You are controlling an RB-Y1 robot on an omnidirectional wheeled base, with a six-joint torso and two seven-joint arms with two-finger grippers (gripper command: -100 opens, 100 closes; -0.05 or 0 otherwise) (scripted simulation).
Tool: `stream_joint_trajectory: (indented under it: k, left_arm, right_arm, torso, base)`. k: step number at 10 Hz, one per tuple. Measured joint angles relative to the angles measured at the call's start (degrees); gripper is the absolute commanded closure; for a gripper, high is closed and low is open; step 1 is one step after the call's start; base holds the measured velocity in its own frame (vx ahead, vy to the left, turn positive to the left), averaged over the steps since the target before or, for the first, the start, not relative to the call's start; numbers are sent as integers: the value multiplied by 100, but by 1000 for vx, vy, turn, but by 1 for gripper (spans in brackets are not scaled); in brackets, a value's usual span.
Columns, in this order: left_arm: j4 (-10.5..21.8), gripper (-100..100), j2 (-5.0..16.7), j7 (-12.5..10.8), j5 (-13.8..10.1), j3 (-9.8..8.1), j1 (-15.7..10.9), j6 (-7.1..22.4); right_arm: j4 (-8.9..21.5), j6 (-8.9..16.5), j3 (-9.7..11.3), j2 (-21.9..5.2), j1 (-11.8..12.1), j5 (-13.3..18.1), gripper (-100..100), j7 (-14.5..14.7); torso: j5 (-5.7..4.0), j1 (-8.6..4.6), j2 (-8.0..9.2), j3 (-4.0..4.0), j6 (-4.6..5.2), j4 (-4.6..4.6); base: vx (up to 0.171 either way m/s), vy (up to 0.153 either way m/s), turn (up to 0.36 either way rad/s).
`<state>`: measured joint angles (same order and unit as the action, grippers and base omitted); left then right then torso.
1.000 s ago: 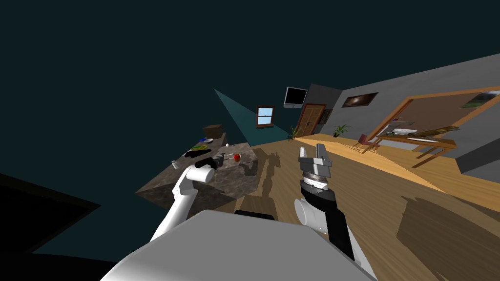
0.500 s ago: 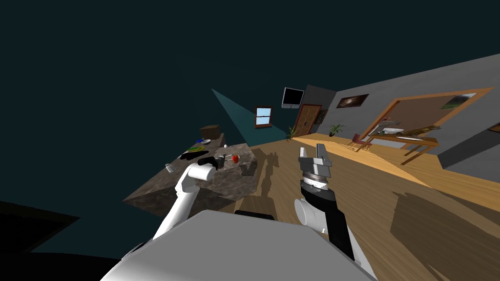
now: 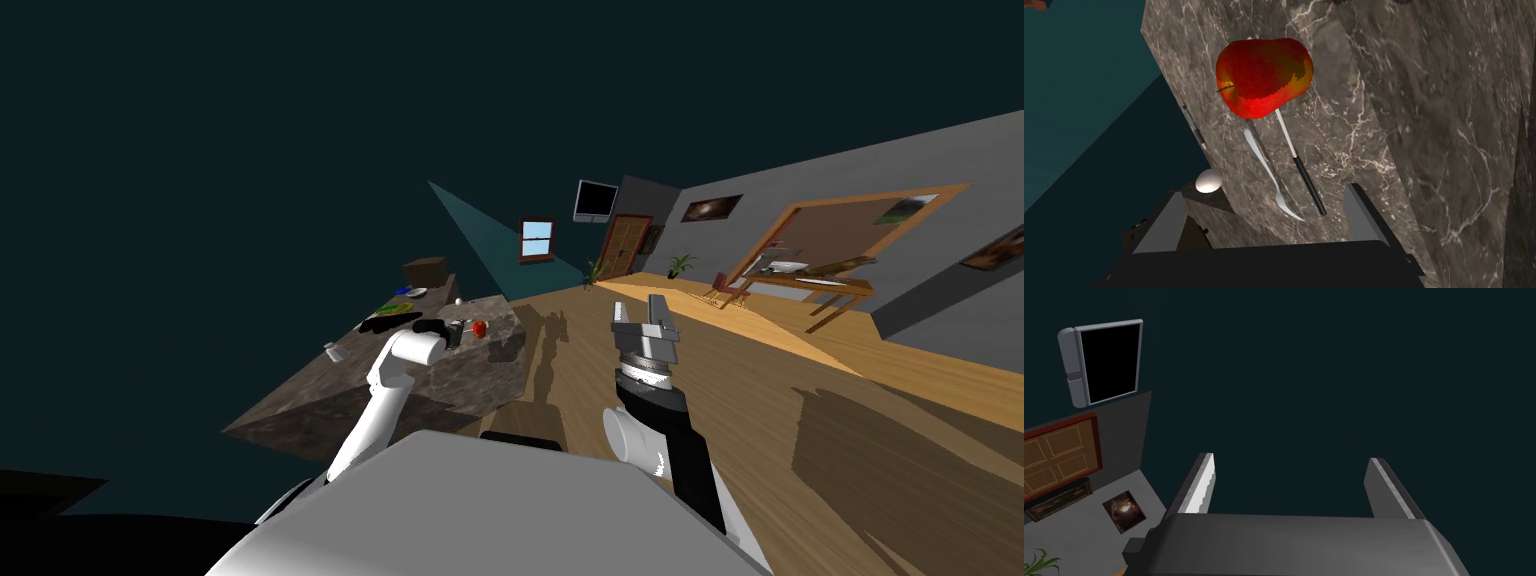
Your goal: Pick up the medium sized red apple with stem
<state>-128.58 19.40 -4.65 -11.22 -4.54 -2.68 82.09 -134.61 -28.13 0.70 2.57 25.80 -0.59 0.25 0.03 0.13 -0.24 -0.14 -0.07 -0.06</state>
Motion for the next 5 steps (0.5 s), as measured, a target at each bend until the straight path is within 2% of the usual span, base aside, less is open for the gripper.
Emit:
stream_joint_trajectory:
  k: [5]
  left_arm:
    - [92, -100, -9, 34, -70, 194, -253, 775]
  right_arm:
    - [0, 0, 0, 0, 0, 0, 0, 0]
  torso:
    - [0, 3, -5, -2, 1, -1]
  base:
    - [63, 24, -46]
